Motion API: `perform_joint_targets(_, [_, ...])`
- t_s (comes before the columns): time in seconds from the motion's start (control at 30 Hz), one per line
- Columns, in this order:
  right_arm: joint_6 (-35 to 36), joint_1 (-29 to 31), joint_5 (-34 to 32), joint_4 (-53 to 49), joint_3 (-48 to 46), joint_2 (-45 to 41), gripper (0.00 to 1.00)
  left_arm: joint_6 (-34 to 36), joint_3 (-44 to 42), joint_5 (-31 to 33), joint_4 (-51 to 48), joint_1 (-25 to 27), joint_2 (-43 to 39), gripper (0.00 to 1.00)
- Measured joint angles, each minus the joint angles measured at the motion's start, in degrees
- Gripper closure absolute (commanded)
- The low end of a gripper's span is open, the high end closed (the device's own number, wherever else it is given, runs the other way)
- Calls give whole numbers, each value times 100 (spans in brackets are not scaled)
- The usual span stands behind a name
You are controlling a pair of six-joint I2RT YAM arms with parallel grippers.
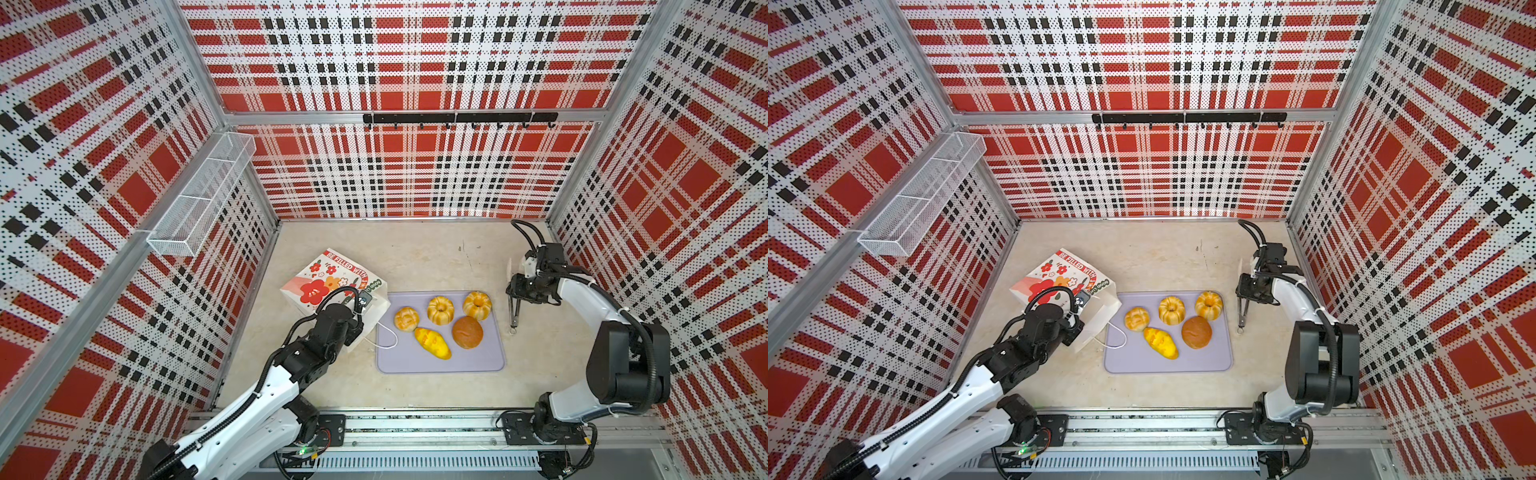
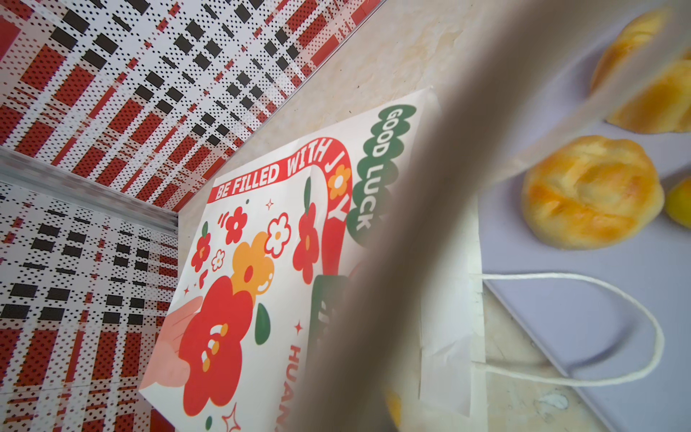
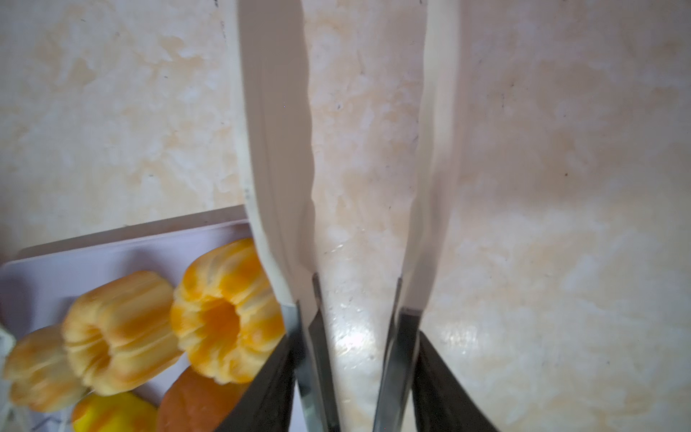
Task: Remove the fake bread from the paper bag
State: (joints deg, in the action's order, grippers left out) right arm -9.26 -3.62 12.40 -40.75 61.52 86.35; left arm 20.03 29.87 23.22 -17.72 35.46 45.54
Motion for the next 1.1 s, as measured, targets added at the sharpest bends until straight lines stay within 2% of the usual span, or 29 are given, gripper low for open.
perform_joint_targets(0.27, [-44, 0, 732, -680, 105, -608, 47, 52, -9, 0, -37, 20, -55, 100])
perform_joint_targets(0.37, [-46, 4, 728, -697, 4, -835, 50, 63, -9, -2, -39, 22, -55, 100])
perform_joint_targets(0.47, [-17, 2, 382, -706, -101, -813, 54, 72, -11, 0, -48, 28, -68, 100])
perform_joint_targets(0.6, [-42, 0, -55, -629, 20, -365, 58, 79, -17, 17, -83, 68, -101, 100])
perform_joint_targets(0.77, [31, 61, -638, -804, 772, 540, 59, 81, -28, 17, -79, 101, -101, 100])
perform_joint_targets(0.93, [343, 9, -1519, -807, 1725, 1803, 53, 83, -28, 15, -79, 107, -74, 100])
perform_joint_targets(1.0, [411, -28, -1617, -778, 2055, 2293, 52, 83, -28, 15, -76, 111, -66, 100])
perform_joint_targets(1.1, [396, -90, -1427, -697, 2232, 2710, 49, 85, -28, 15, -76, 125, -37, 100])
